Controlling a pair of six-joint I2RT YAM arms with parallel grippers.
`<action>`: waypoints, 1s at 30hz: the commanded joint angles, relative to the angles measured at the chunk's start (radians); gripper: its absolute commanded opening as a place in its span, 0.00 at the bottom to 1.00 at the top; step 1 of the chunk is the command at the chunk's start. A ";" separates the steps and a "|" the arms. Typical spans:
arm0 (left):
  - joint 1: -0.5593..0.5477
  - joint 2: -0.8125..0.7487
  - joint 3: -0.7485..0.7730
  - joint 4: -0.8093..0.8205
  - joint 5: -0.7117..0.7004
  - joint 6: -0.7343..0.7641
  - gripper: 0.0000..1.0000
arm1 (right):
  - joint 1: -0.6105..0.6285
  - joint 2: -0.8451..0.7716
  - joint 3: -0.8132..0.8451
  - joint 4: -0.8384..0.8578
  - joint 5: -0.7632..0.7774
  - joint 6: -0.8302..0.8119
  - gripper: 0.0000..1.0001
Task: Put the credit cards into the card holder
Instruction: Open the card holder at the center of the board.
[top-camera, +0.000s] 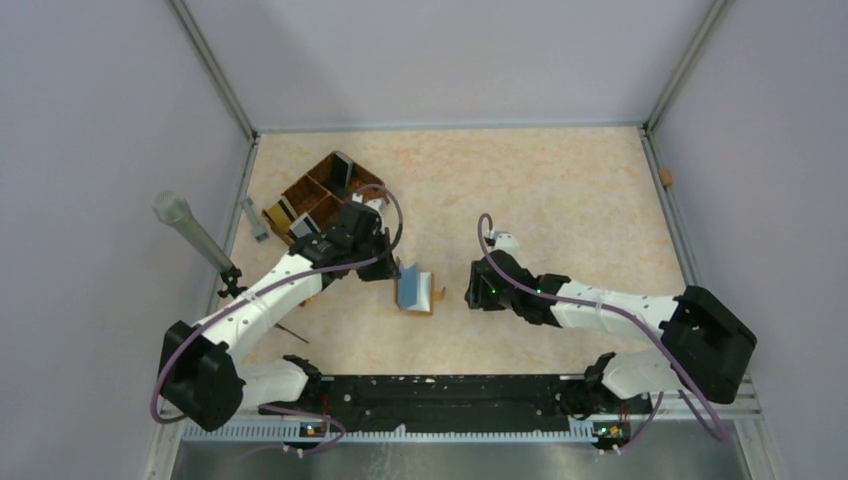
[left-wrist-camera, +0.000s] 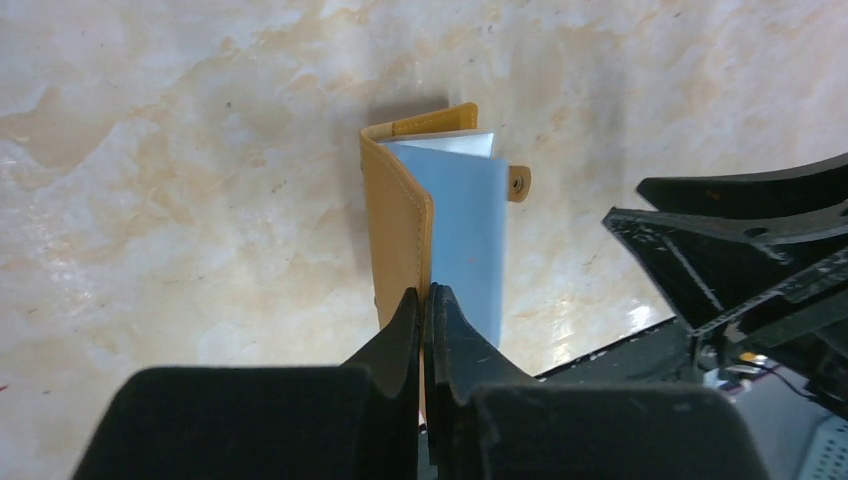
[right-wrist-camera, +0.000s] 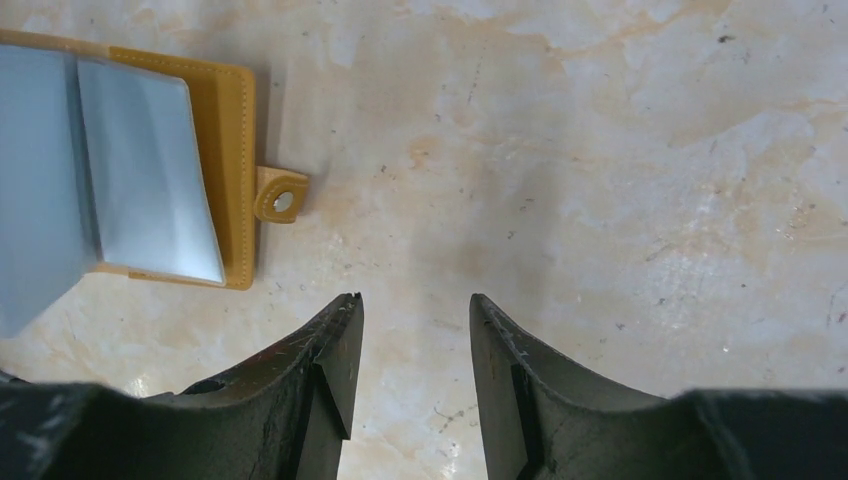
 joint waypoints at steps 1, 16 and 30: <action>-0.082 0.086 0.131 -0.180 -0.162 0.049 0.00 | -0.024 -0.064 -0.031 0.057 0.011 -0.014 0.46; -0.081 0.121 -0.099 0.228 0.026 -0.126 0.00 | -0.044 -0.181 -0.069 0.129 -0.093 -0.088 0.55; -0.005 0.109 -0.157 0.273 0.109 -0.038 0.25 | -0.045 -0.054 -0.003 0.169 -0.195 -0.073 0.64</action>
